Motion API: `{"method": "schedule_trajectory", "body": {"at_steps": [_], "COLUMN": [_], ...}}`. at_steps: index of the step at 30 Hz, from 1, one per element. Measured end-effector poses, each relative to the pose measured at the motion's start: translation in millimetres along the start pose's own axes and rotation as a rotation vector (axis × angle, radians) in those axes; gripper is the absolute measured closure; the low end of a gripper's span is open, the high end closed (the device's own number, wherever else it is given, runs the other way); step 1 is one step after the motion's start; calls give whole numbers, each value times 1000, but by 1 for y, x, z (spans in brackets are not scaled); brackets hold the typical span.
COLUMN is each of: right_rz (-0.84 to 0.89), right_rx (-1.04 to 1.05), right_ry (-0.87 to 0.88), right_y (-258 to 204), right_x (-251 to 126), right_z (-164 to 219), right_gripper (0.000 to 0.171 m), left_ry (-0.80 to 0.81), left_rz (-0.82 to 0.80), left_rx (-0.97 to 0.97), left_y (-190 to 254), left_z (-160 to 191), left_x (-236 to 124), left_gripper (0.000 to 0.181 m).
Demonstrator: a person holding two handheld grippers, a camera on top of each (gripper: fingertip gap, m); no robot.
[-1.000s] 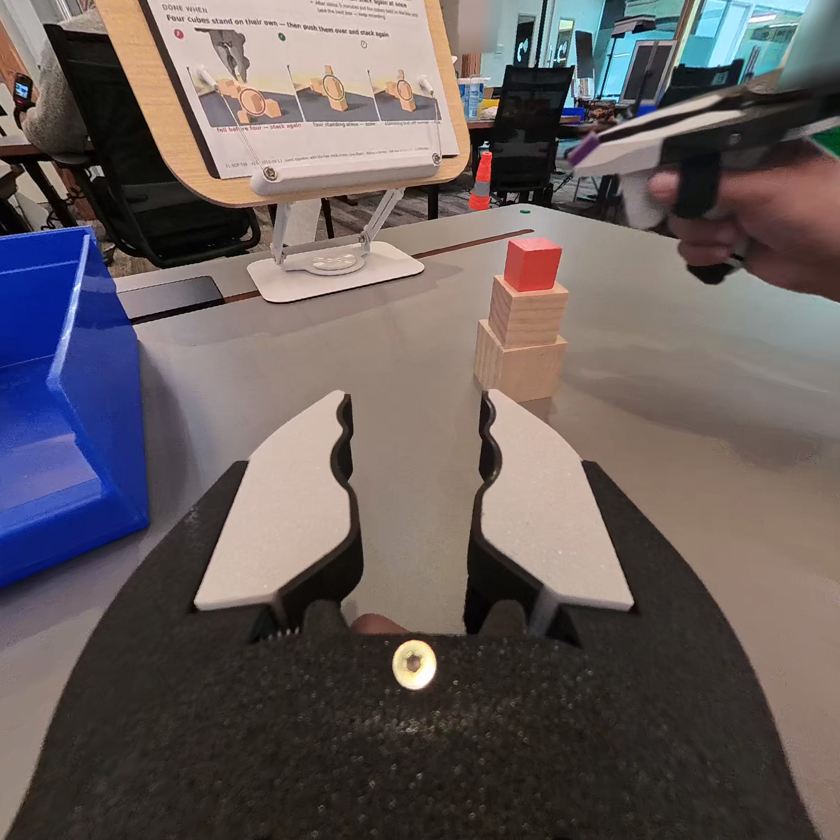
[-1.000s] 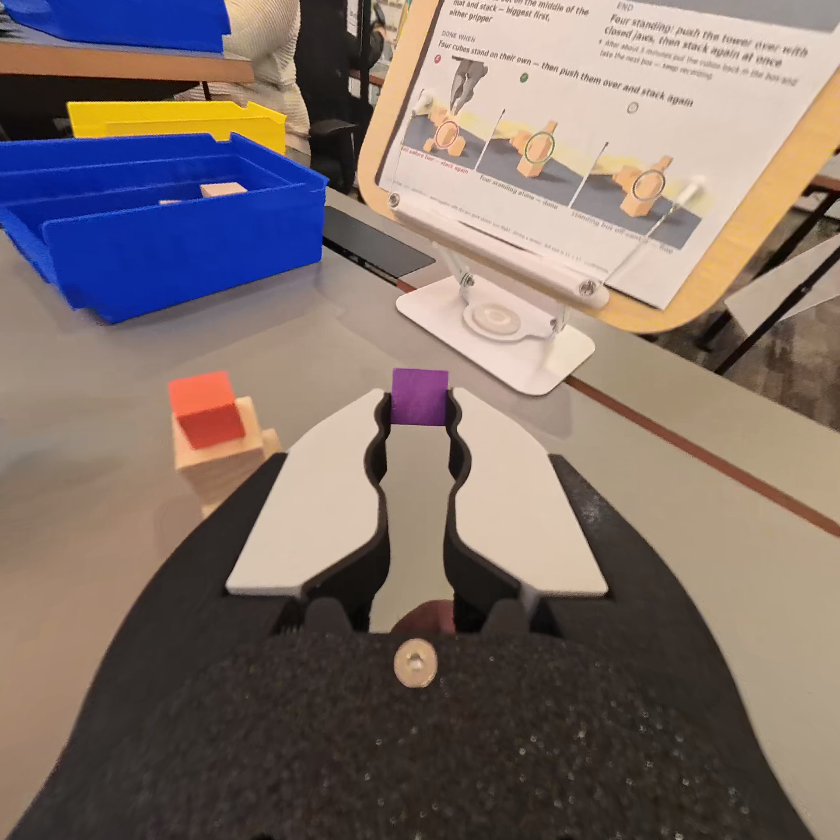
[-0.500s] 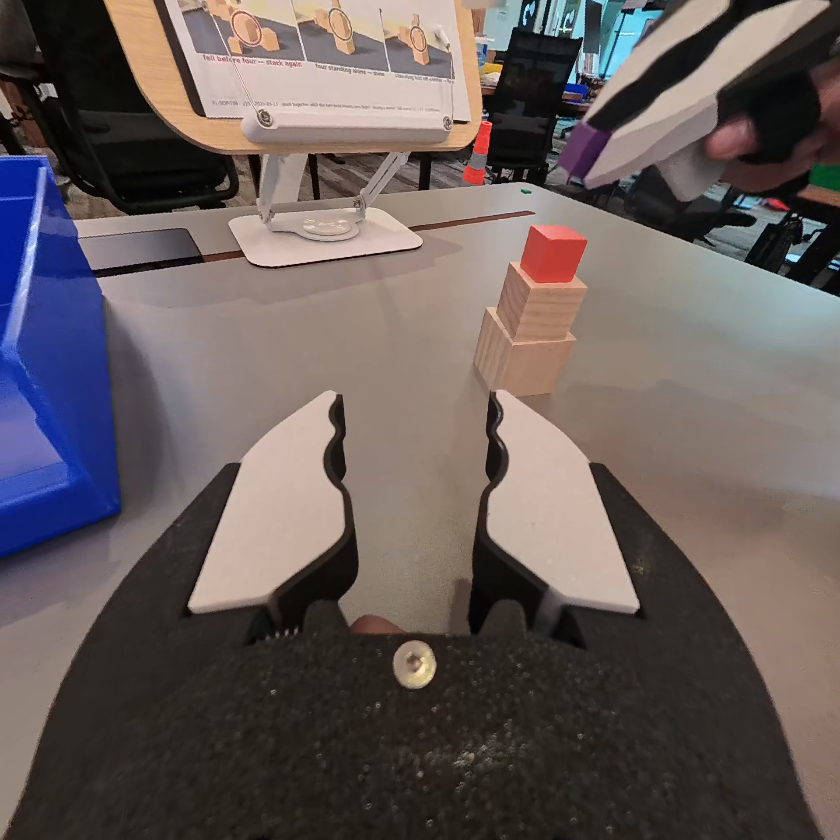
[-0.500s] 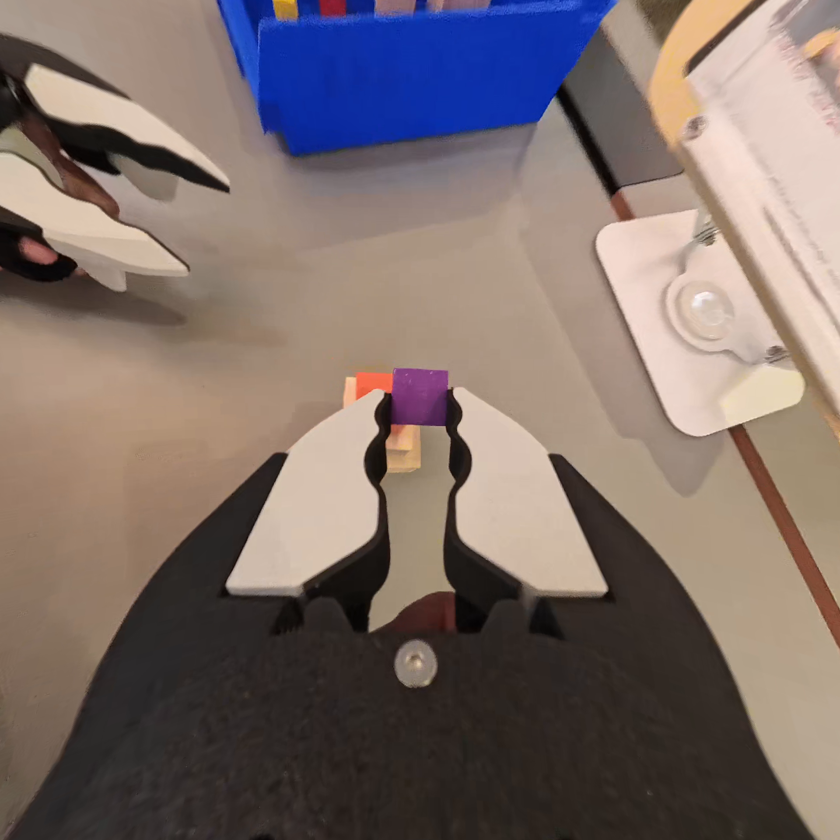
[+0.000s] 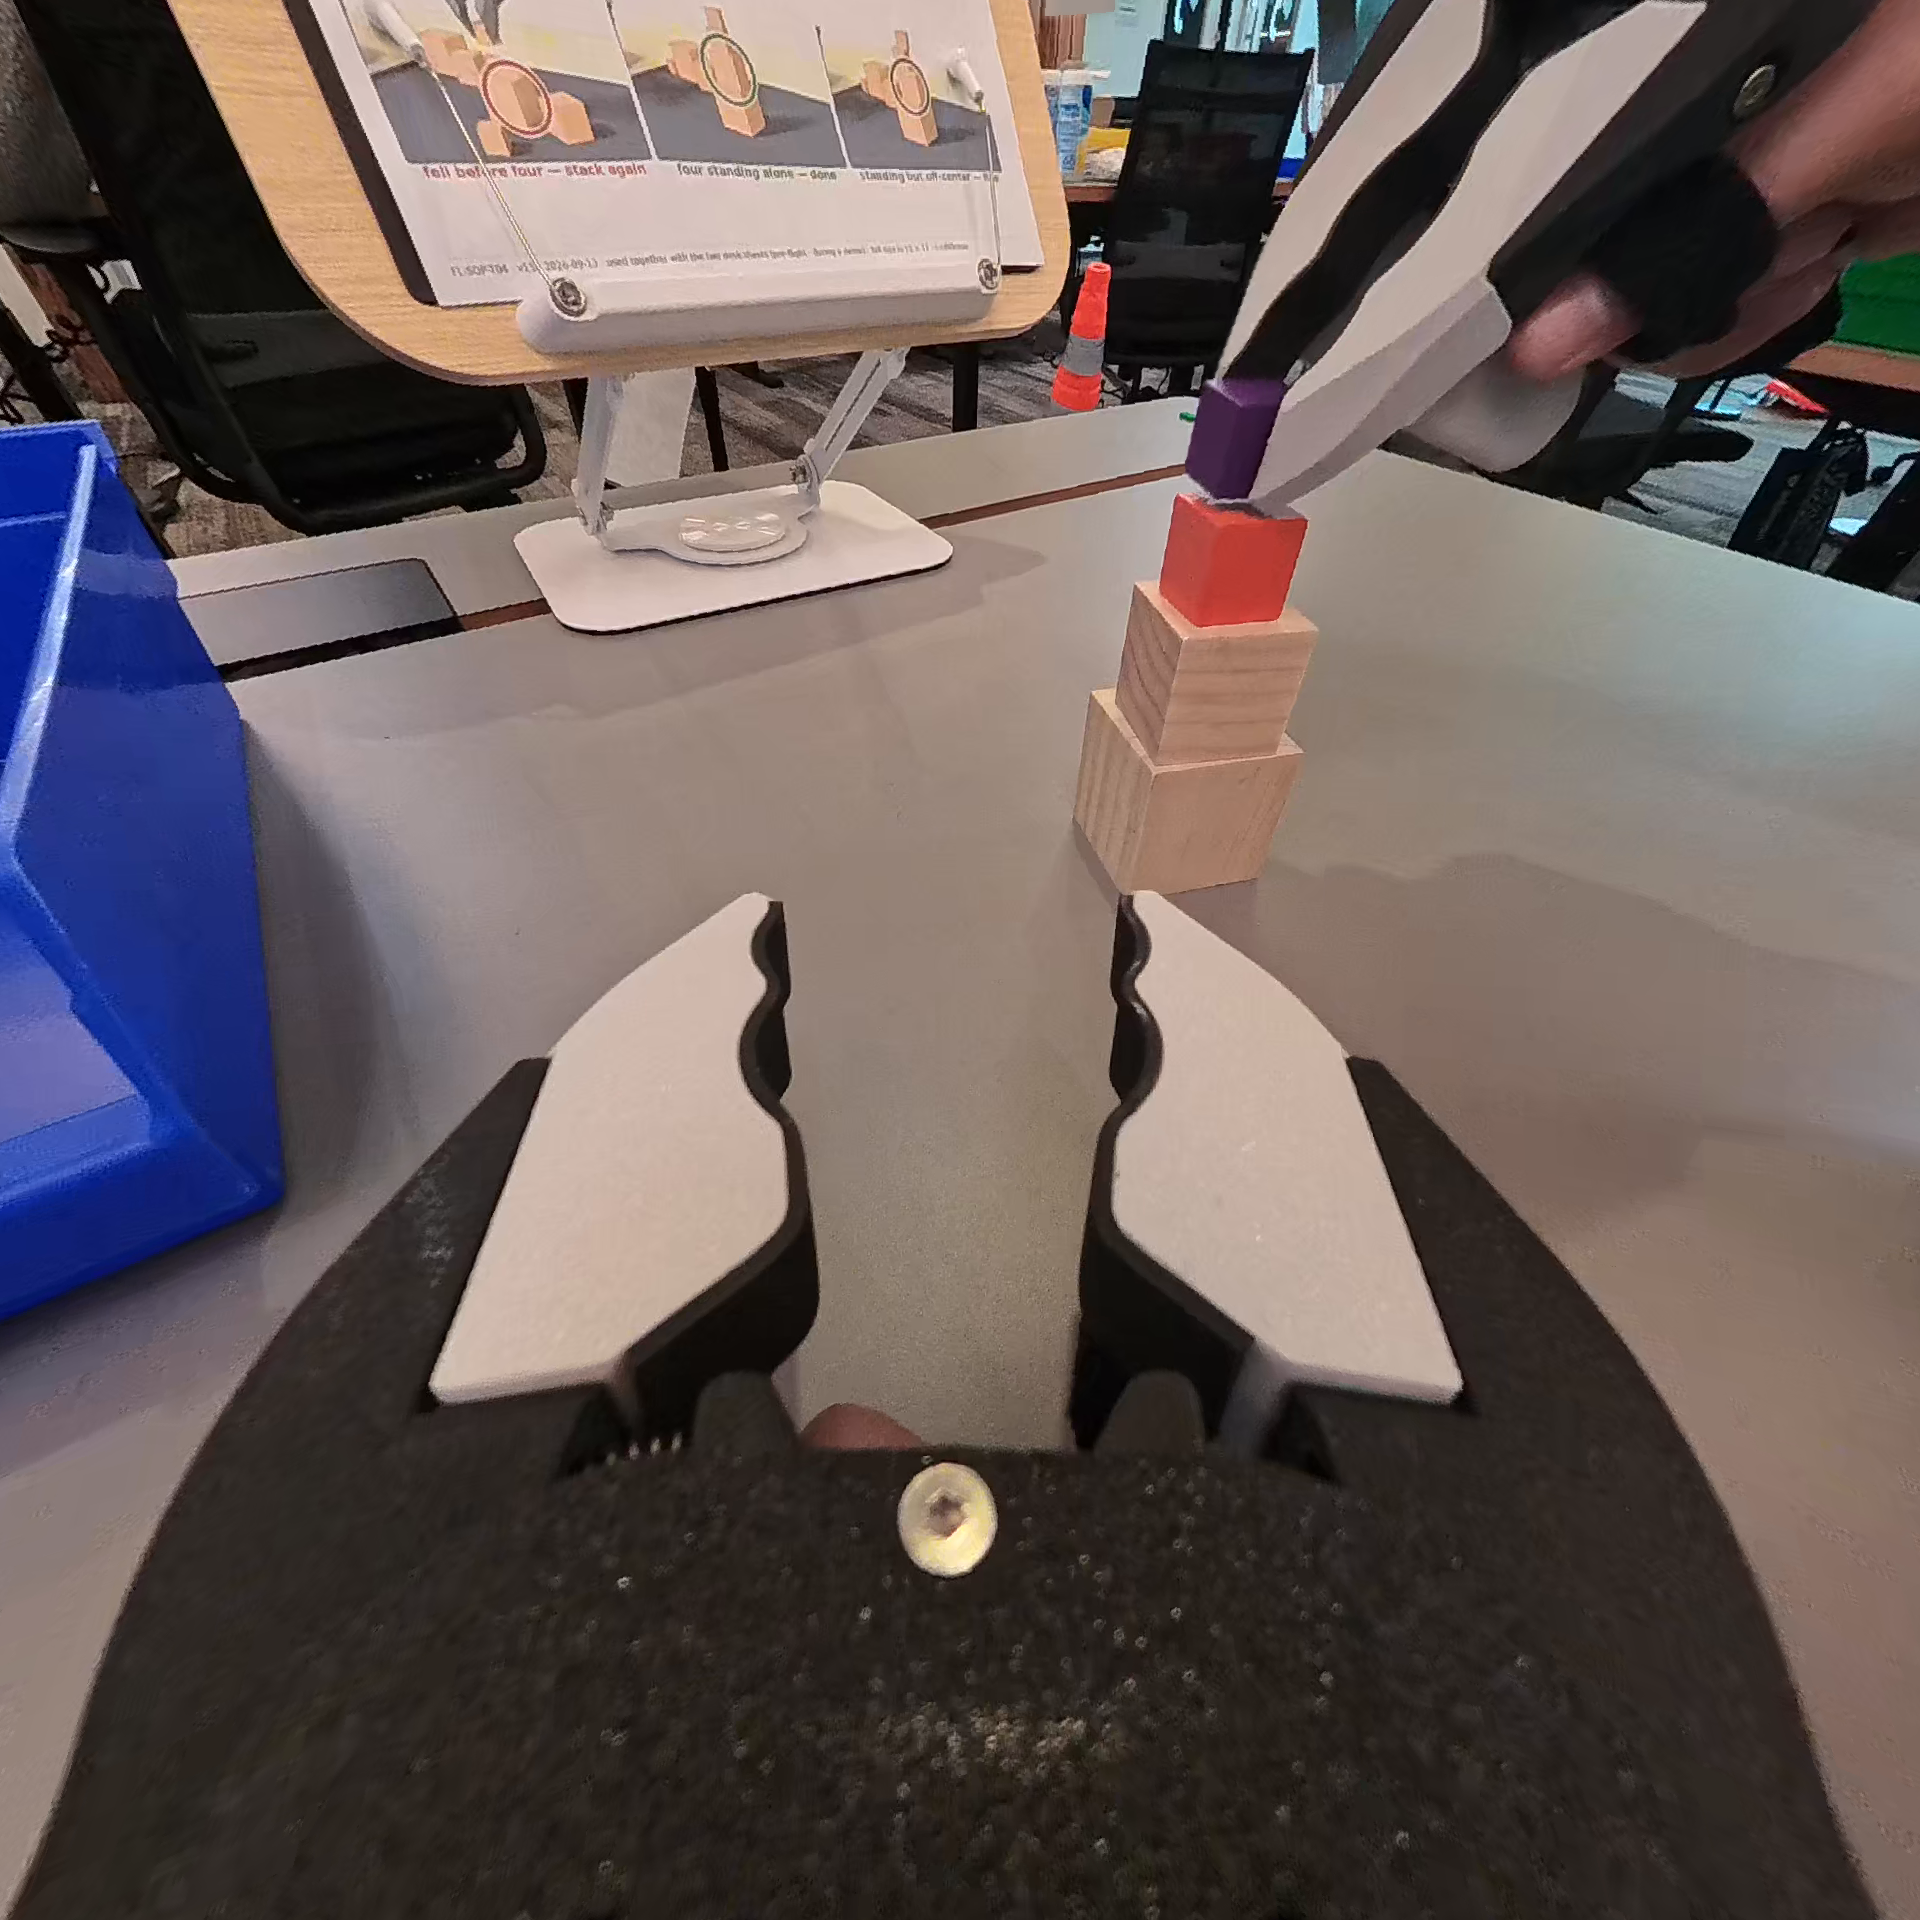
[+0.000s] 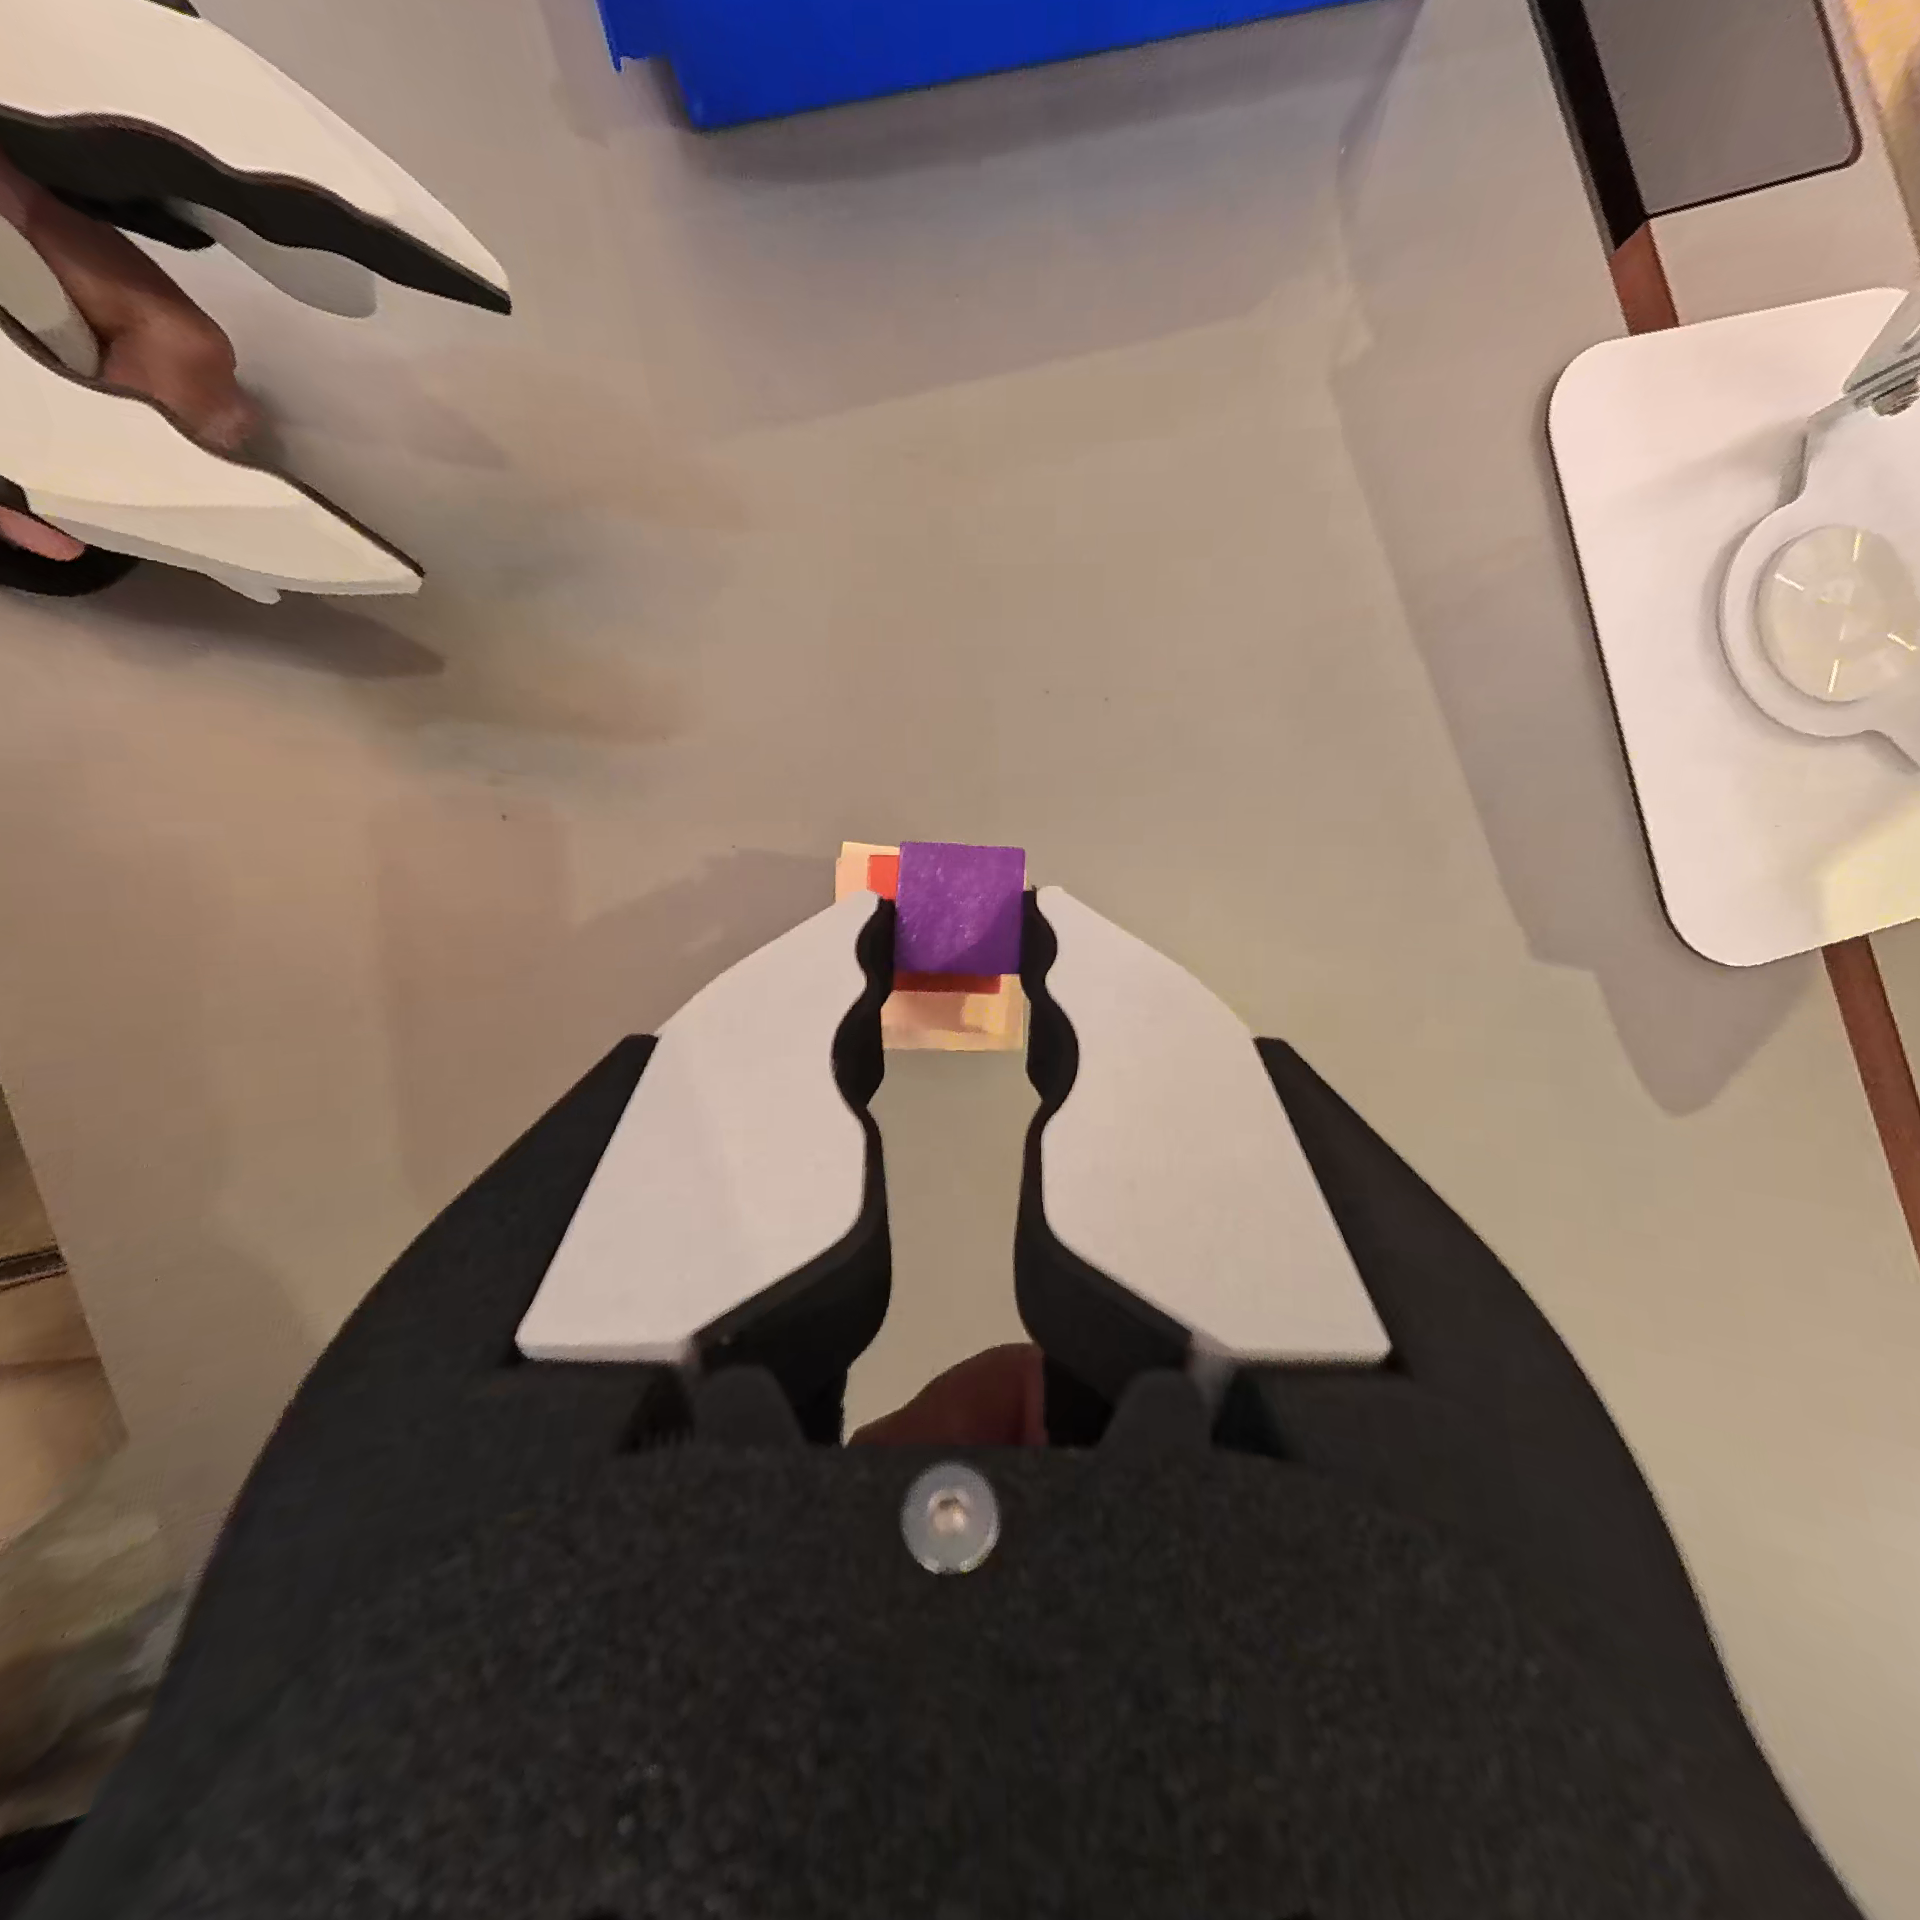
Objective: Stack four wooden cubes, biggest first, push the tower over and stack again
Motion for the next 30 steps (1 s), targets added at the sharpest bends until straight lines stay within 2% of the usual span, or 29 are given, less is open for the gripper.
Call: {"method": "schedule_trajectory", "body": {"at_steps": [6, 10, 13, 16, 18, 20, 23, 30], "right_rz": [10, 74, 170, 215, 174, 102, -22, -305], "right_rx": [-7, -25, -49, 15, 33, -35, -227, -311], "right_ry": [9, 106, 190, 240, 229, 182, 114, 24], "right_y": [-2, -3, -7, -17, -27, -36, -42, -24], "right_x": [-2, -26, -50, -60, -57, -55, -57, -55], "right_z": [0, 1, 17, 50, 76, 100, 122, 127], "right_gripper": [136, 132, 133, 134, 139, 147, 171, 171], "left_ry": [-7, -3, -3, -33, -96, -147, -195, -229], "left_rz": [-2, 2, 7, 14, 28, 45, 65, 48], "left_rx": [12, 10, -2, -14, -7, -10, -31, -58], "left_y": [1, 1, 0, -2, -4, -8, -16, -28], "left_z": [0, 0, 0, 1, 3, 6, 9, 9], "left_x": [1, 0, 0, 2, 3, 5, 7, 6], "left_gripper": [121, 122, 122, 123, 125, 126, 128, 128]}}
Point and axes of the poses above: each gripper's, where its closed fingertips meet, x out along the fingers, z out of its underside, y = z × x across the jaws, the point moved 8 cm from there along -x, back along the fingers, and after that the axes turned 8 degrees about y, right-handed, at the moved point
